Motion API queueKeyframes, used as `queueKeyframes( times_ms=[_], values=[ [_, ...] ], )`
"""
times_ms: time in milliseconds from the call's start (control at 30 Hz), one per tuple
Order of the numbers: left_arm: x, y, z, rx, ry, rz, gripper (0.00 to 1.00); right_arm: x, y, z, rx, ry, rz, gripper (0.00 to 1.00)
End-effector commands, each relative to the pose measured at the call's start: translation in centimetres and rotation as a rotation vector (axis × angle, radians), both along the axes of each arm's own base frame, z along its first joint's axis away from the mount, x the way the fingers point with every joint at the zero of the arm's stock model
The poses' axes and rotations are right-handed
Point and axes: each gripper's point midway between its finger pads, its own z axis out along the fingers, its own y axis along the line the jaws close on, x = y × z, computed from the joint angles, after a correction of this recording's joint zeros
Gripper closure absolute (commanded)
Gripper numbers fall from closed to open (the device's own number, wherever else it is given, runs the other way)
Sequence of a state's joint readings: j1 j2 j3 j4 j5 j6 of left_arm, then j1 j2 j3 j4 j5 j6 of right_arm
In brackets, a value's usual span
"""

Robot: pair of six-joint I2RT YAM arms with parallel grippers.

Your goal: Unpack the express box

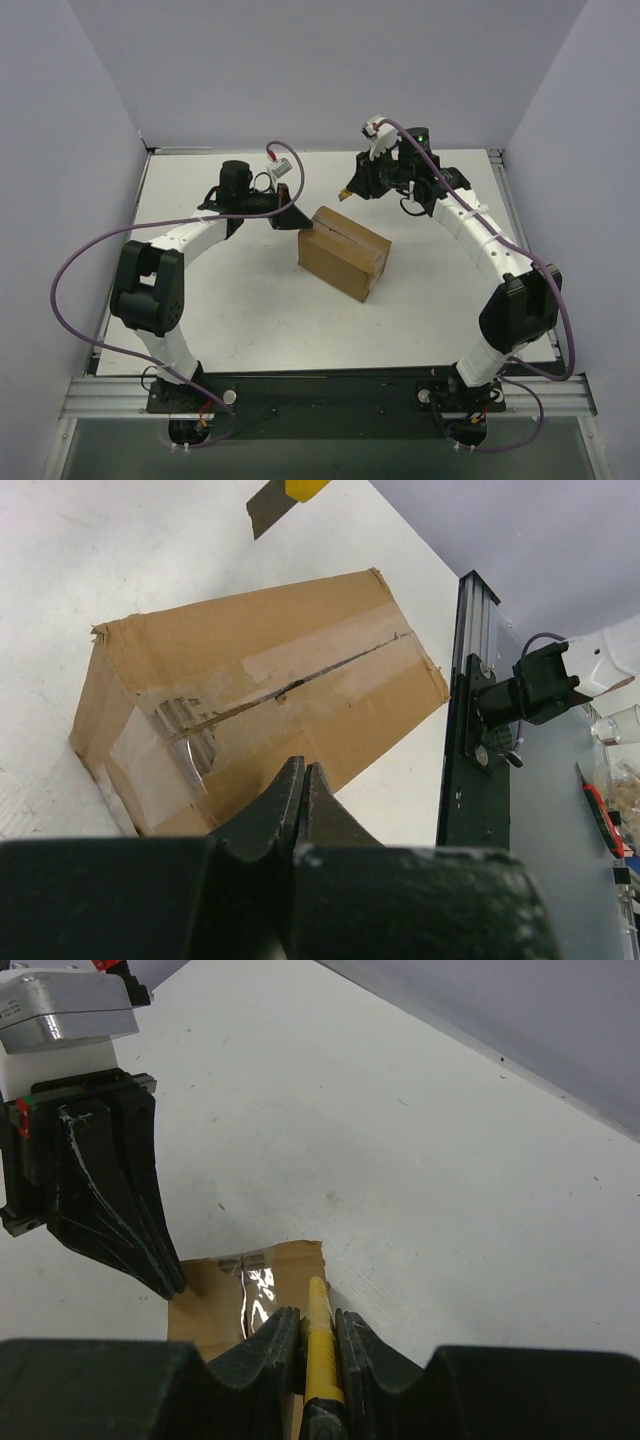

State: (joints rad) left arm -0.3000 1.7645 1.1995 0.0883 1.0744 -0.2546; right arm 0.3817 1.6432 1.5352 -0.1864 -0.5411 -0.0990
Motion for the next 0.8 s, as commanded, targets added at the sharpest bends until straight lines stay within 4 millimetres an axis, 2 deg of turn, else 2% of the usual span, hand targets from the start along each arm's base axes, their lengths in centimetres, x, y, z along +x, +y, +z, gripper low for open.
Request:
queueKeyframes(
  times_ms=[0,133,200,633,733,767],
  values=[
    [0.5,-0.3,0.0,0.032,-0.091,-0.043,1.0,-0.4,1.8,3.3,0.064,-0.125,0.078,1.0],
    [-0.5,0.3,-2.9,0.127,-0.073,-0.067,1.0,-0.7,3.0,2.7,0.085,-0.095,0.115,1.0],
    [-0.6,0.5,-3.3,0.138,-0.069,-0.066,1.0,-1.0,3.7,2.6,0.096,-0.09,0.141,1.0],
    [-0.3,0.0,-3.7,0.131,-0.047,-0.071,1.0,-2.7,5.5,-0.6,0.009,-0.139,0.248,1.0],
    [-0.2,-0.1,-3.7,0.124,-0.043,-0.071,1.0,-2.9,5.8,-1.2,-0.004,-0.148,0.257,1.0],
    [-0.2,-0.2,-3.6,0.121,-0.043,-0.072,1.0,-2.8,6.1,-0.8,0.001,-0.174,0.263,1.0]
  ],
)
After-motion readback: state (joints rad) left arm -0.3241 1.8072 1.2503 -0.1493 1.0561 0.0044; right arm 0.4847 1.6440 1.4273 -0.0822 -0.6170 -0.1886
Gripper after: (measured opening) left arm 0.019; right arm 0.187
